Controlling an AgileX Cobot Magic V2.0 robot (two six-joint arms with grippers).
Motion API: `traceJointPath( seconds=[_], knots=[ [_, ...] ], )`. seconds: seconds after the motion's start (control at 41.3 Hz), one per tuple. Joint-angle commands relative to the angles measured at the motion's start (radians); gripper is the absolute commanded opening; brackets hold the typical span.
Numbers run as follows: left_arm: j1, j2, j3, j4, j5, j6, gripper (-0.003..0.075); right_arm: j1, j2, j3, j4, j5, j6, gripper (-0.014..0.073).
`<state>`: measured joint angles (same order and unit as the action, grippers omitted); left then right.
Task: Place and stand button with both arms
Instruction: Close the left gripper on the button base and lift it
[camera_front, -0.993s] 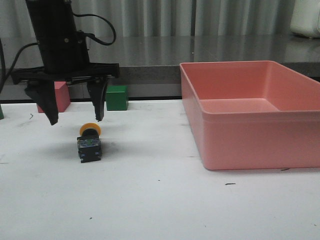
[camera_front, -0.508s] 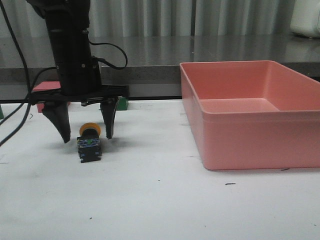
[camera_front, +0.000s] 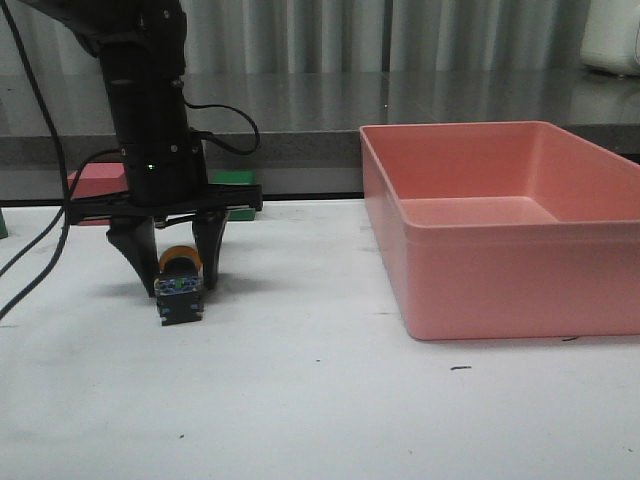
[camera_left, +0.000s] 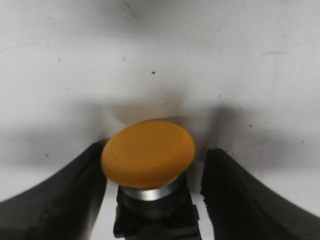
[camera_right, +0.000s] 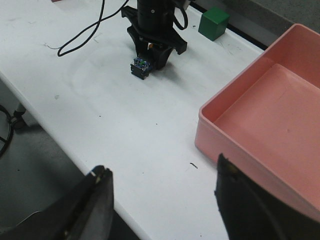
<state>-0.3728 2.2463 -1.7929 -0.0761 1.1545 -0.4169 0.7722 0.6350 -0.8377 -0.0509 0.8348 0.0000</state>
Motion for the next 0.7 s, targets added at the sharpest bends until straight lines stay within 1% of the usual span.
traceJointPath(
  seconds=[0.0,0.048,0.121,0.291,0.412,0.508,0.557,0.678],
  knots=[
    [-0.007,-0.062,-0.027,-0.005,-0.008,-0.013,0.0251,-0.004,-0.002,-0.023,-0.011,-0.072,-0.007,0.0468],
    [-0.007,-0.062,-0.027,-0.005,-0.008,-0.013,0.0222,-0.004,-0.002,-0.023,-0.011,-0.072,-0.007,0.0468],
    [-0.007,-0.062,-0.027,-0.001,-0.002,-0.013,0.0206,-0.004,-0.002,-0.023,-0.011,-0.072,-0.007,0.0468],
    [-0.007,-0.072,-0.027,0.028,0.023,0.028,0.0206,-0.004,-0.002,-0.023,-0.011,-0.072,-0.007,0.0468],
    [-0.007,-0.106,-0.027,0.032,0.040,0.081,0.0206,-0.004,-0.002,-0.023,-0.011,-0.072,-0.007,0.0468],
    [-0.007,-0.152,-0.027,0.050,0.051,0.141,0.0206,-0.004,-0.002,-0.023,-0.011,-0.072,-0.007,0.0468],
    [-0.007,-0.176,-0.027,0.076,0.051,0.148,0.0206,-0.004,-0.002,-0.023,-0.011,-0.072,-0.007,0.0468],
    [-0.001,-0.257,0.007,0.092,0.035,0.204,0.0206,-0.004,-0.002,-0.023,-0.011,-0.072,-0.007,0.0468]
  ],
)
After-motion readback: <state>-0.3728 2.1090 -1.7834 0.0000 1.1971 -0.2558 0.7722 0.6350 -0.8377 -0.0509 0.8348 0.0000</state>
